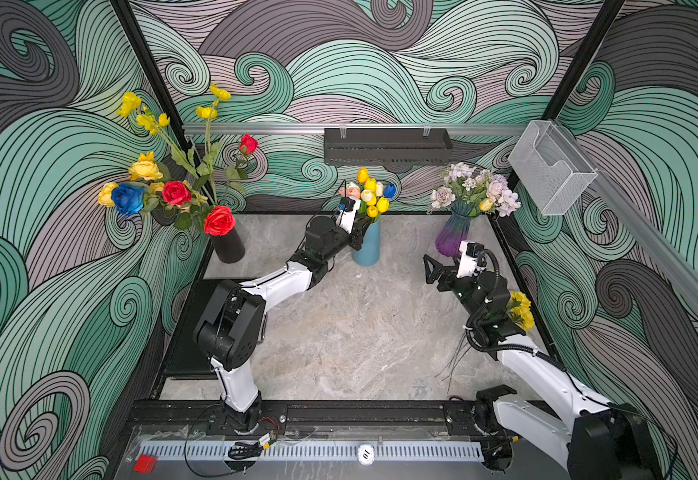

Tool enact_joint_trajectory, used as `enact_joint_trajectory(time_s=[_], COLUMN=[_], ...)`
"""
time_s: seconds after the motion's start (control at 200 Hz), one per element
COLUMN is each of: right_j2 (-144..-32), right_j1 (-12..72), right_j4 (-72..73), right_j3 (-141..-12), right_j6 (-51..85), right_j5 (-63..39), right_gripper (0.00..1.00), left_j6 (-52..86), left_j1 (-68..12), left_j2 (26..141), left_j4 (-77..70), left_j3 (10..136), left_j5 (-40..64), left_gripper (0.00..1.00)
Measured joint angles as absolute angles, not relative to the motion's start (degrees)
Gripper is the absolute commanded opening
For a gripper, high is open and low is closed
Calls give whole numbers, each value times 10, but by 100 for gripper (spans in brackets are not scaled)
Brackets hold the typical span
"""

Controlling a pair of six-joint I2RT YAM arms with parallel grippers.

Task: Pick out yellow flowers from the vase
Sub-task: Pick up the flower from the vase.

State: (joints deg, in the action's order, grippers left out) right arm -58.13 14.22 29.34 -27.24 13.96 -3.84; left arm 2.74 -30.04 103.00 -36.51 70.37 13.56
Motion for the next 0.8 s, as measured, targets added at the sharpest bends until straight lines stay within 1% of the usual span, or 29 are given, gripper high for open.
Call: enact_joint_trajectory(time_s=[0.575, 0.796], right_j2=[-576, -576], right_j1=[142, 142], right_j4=[293, 293], right_j3=[-272, -272], right_j6=[139, 139], right_j5=[-38, -39], right_gripper=[99, 99], left_j6=[10, 8], left_j1=[-303, -303], left_j2=[1078, 1086], left_j4=[-335, -332], left_j3=[746, 770], left_j5=[131, 122], left_gripper=[20, 17])
